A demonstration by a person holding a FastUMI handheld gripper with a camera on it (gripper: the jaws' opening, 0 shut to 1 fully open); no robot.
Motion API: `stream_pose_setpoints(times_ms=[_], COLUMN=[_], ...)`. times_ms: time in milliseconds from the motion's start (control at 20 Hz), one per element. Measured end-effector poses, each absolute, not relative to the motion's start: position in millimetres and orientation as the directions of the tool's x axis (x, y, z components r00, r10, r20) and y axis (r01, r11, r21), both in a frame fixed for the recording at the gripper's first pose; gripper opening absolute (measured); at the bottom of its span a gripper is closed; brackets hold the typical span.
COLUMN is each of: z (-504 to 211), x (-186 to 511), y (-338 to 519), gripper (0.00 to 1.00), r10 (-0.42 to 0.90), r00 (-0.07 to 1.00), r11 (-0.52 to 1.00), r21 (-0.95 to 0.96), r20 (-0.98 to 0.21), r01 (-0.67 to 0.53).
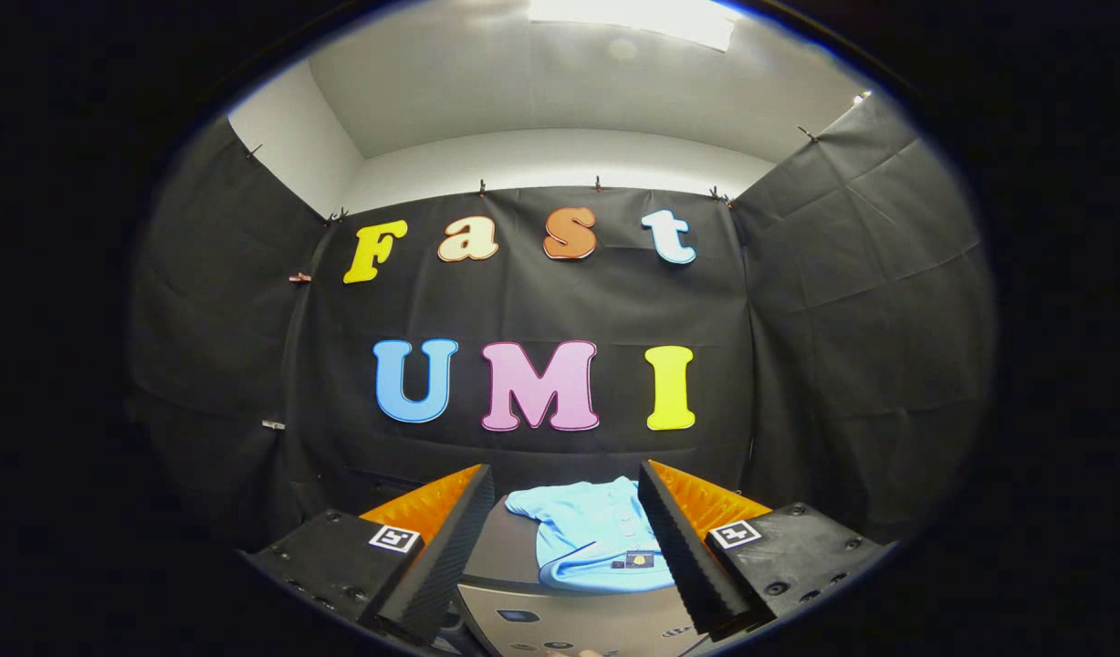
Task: Put the clothes into the washing machine and then close the washing machine lid.
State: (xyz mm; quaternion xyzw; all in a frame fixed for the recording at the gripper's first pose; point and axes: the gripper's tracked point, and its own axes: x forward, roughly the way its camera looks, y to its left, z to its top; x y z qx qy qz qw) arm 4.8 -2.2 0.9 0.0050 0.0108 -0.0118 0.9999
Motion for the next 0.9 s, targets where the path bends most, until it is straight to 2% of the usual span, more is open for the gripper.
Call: stream_pose_setpoints(times_ms=[400,900], z=[24,-10], x=[45,145], y=[-15,-42], gripper=[0.99,0.99], r10=[-0.090,-0.135], r00=[0.996,0.975], r11=[0.996,0.991], r21=[-0.025,-0.021], r20=[-0.015,-0.174], r01=[0.090,0.133])
